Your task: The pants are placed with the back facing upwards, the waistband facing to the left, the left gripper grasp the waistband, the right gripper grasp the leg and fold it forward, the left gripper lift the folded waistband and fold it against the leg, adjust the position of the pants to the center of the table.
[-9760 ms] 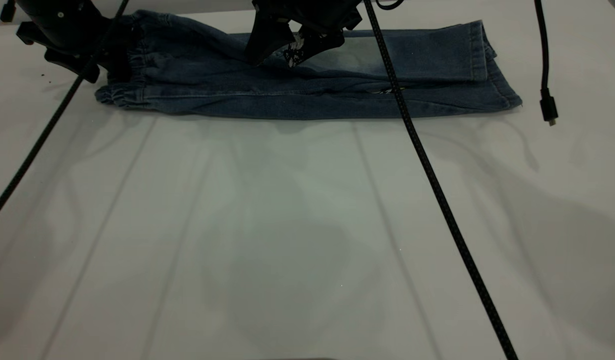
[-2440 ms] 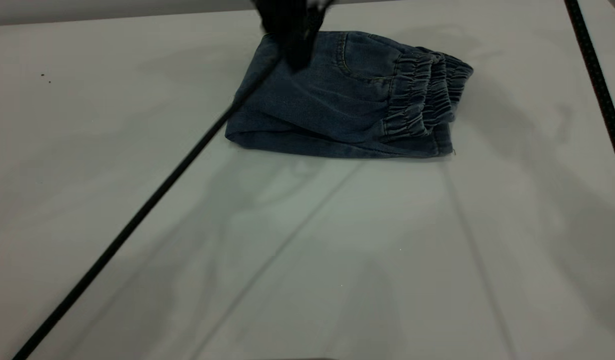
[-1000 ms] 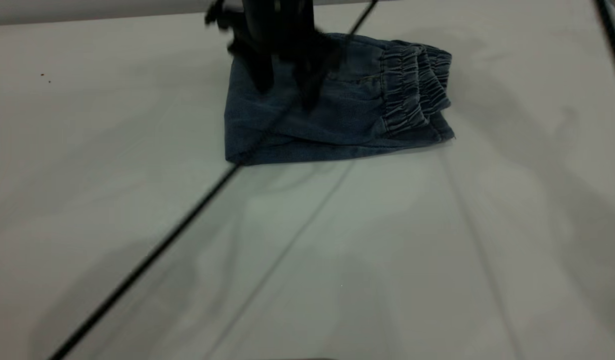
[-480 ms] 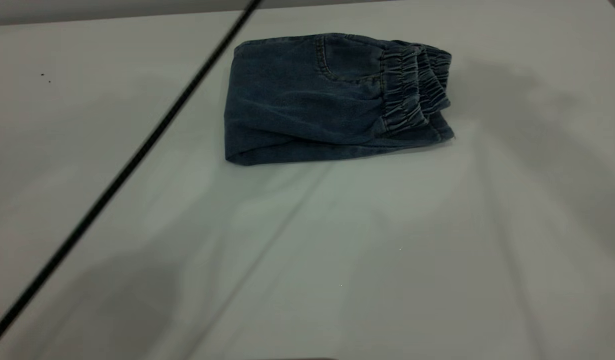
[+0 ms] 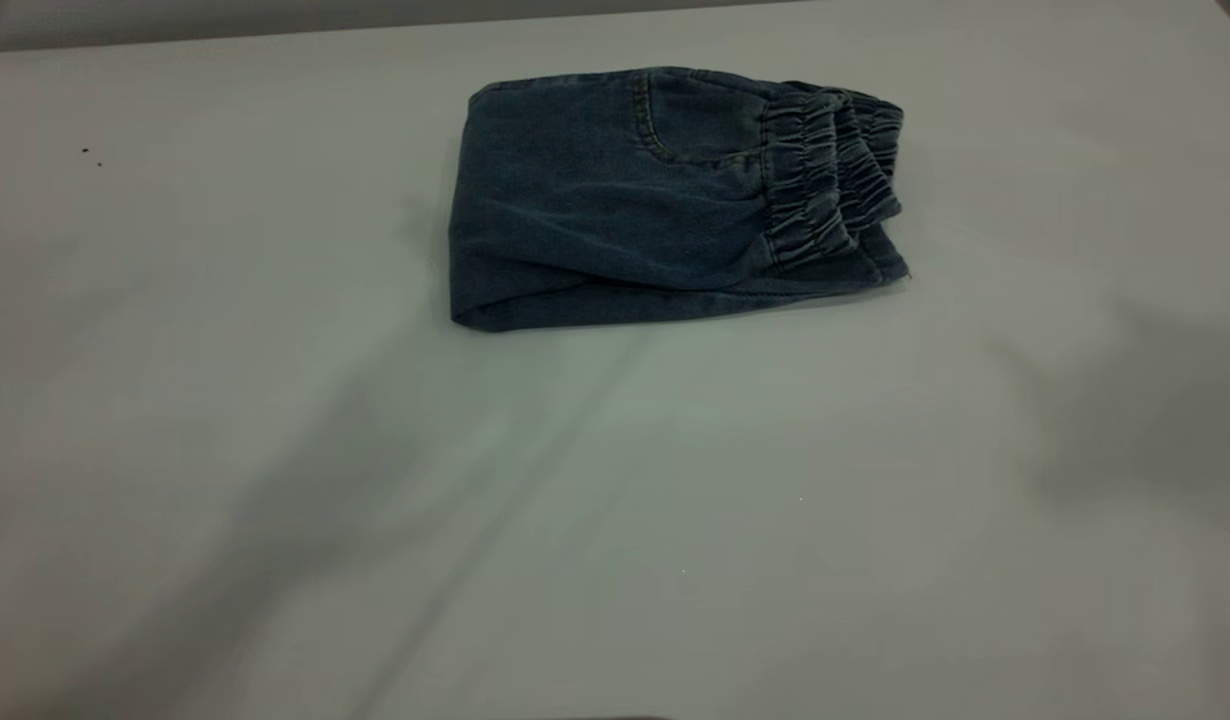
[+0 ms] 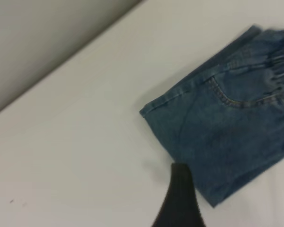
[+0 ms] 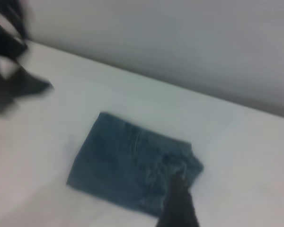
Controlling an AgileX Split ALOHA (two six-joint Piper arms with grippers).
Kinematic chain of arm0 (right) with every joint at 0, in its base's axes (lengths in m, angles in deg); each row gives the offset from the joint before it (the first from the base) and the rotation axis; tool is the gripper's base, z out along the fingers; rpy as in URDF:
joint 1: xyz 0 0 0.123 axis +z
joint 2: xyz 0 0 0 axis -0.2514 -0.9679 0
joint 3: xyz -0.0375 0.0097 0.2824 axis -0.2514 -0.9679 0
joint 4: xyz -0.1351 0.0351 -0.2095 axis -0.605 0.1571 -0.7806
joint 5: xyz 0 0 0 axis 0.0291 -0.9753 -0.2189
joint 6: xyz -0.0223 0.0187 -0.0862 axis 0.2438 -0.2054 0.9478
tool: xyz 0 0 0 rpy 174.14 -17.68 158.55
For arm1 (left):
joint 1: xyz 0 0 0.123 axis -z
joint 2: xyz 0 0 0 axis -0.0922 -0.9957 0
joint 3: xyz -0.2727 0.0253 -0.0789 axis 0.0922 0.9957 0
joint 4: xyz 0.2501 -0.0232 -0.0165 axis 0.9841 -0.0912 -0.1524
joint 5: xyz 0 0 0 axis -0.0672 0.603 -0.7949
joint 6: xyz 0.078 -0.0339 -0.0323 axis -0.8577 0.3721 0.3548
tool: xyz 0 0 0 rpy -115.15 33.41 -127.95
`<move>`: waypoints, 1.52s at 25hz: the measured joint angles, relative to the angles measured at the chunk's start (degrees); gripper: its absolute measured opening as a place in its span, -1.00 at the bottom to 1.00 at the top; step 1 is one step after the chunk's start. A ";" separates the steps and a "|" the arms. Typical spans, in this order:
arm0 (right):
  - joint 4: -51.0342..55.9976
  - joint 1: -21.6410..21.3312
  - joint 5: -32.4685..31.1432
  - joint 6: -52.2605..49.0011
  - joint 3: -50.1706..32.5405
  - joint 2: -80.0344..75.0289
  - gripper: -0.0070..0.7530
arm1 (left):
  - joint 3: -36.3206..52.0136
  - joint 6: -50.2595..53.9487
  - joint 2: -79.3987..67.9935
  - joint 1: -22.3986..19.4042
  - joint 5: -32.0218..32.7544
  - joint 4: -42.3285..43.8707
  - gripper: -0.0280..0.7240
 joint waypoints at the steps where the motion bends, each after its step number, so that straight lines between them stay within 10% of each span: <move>1: 0.00 0.00 0.00 0.00 -2.83 3.31 0.25 | 2.53 0.05 3.73 0.00 0.00 0.00 0.49; 22: 0.00 0.00 -0.05 0.10 -49.01 55.74 0.25 | 58.02 0.46 71.91 0.00 0.00 -0.07 0.49; 38: 2.91 0.00 1.75 4.92 -71.65 71.64 0.25 | 74.19 -3.04 78.44 0.00 0.00 -7.75 0.49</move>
